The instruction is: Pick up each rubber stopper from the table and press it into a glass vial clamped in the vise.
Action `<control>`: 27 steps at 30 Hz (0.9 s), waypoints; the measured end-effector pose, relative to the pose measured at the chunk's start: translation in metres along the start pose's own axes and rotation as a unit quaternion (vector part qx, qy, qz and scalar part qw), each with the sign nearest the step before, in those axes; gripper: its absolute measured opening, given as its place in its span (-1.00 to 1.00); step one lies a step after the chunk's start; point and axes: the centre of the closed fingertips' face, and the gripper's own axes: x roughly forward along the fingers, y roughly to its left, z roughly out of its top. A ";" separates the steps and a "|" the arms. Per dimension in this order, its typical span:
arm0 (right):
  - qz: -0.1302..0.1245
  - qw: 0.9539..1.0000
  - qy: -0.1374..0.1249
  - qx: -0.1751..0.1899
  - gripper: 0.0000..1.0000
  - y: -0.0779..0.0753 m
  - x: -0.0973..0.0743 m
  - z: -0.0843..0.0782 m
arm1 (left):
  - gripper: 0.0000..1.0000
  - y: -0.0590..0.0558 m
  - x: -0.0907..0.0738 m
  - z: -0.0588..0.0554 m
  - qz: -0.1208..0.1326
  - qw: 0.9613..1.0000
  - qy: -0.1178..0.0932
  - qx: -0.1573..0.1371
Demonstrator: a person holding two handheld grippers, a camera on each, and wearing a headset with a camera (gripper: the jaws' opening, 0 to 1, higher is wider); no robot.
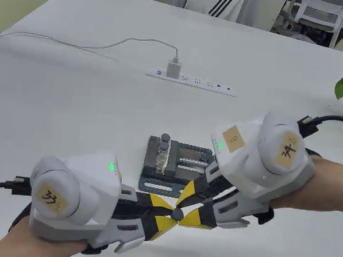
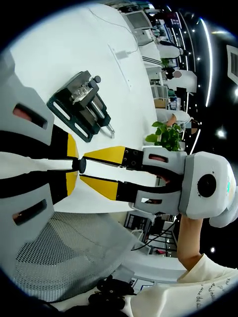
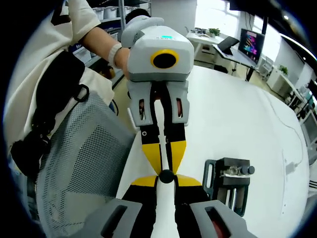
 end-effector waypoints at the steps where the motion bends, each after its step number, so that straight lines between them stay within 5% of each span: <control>1: -0.001 1.000 0.004 -0.005 -0.83 0.000 0.001 0.000 | -0.94 0.000 0.000 0.000 -0.001 1.000 0.001 -0.001; 8: -0.008 1.000 0.014 -0.015 -0.84 -0.001 0.004 -0.002 | -0.94 0.001 0.002 -0.004 0.001 1.000 0.004 -0.011; 14: -0.001 1.000 0.013 0.003 -0.85 -0.003 0.004 -0.002 | -0.94 0.002 0.002 -0.005 0.009 1.000 0.010 0.021; 27: 0.008 1.000 0.022 0.019 -0.87 -0.003 0.004 -0.005 | -0.93 0.002 0.006 -0.005 0.007 1.000 0.010 0.021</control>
